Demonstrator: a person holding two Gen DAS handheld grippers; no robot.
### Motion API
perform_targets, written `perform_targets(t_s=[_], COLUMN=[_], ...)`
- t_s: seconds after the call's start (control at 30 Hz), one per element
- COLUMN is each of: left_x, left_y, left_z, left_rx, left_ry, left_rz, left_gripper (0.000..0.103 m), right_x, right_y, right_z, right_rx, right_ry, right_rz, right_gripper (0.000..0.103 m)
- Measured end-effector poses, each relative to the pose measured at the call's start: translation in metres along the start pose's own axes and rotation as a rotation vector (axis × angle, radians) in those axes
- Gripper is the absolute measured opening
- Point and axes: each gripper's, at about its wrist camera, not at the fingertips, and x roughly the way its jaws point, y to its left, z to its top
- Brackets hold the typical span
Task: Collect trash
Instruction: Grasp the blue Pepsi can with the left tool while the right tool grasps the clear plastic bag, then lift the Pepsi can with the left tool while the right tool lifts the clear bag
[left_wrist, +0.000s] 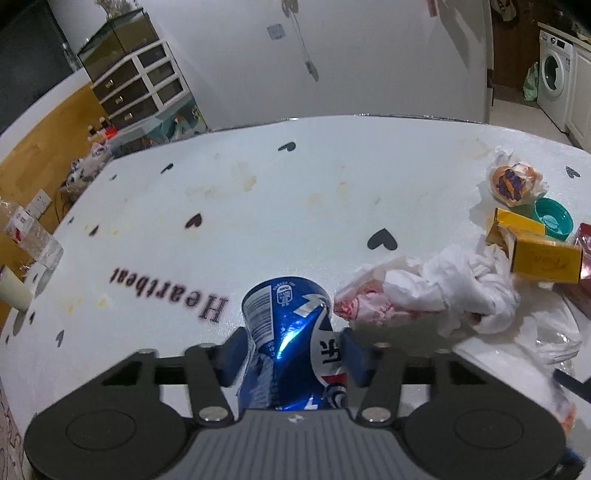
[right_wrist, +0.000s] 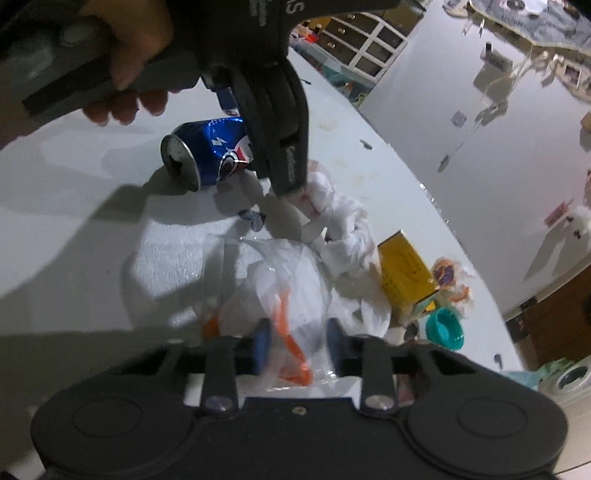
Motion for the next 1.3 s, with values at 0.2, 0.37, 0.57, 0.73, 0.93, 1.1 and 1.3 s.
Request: perform_targets(t_s=[0.2,0.37,0.57,0.73,0.93,1.1,1.3], left_x=[-0.014,-0.042,-0.073,-0.086,-0.090,-0.088,-0.081], left_y=[0.021,0.036,0.034,0.019,-0.002,-0.002,-0.007], left_z=[-0.009,-0.032,-0.068,-0.096,-0.123,-0.128,-0.142], left_rx=[-0.090,-0.253,-0.444,-0.582,-0.615,-0.587,-0.596], left_ry=[0.019,0.035,0.056,0.082,0.116,0.188,0.237], left_rz=[-0.105,-0.252,-0.441,-0.584,-0.611,-0.580,-0.541], left_gripper=[0.045,0.042,0.040,0.040,0.040,0.040,0.037], right_x=[-0.019,-0.038,-0.051,-0.059,-0.061,-0.063,-0.065], right_y=[-0.030,-0.062,-0.084,-0.092,-0.091,-0.086,-0.076], right_z=[-0.003,-0.007,-0.024,-0.044,-0.064,-0.072,-0.071], right_rx=[0.170,0.384,0.580,0.700,0.825,0.861,0.840], right_ry=[0.014,0.016,0.030,0.054,0.100,0.122,0.122], right_rz=[0.097,0.190,0.271,0.320,0.407,0.431,0.451], right_gripper=[0.017,0.012,0.010,0.009,0.008,0.008,0.008])
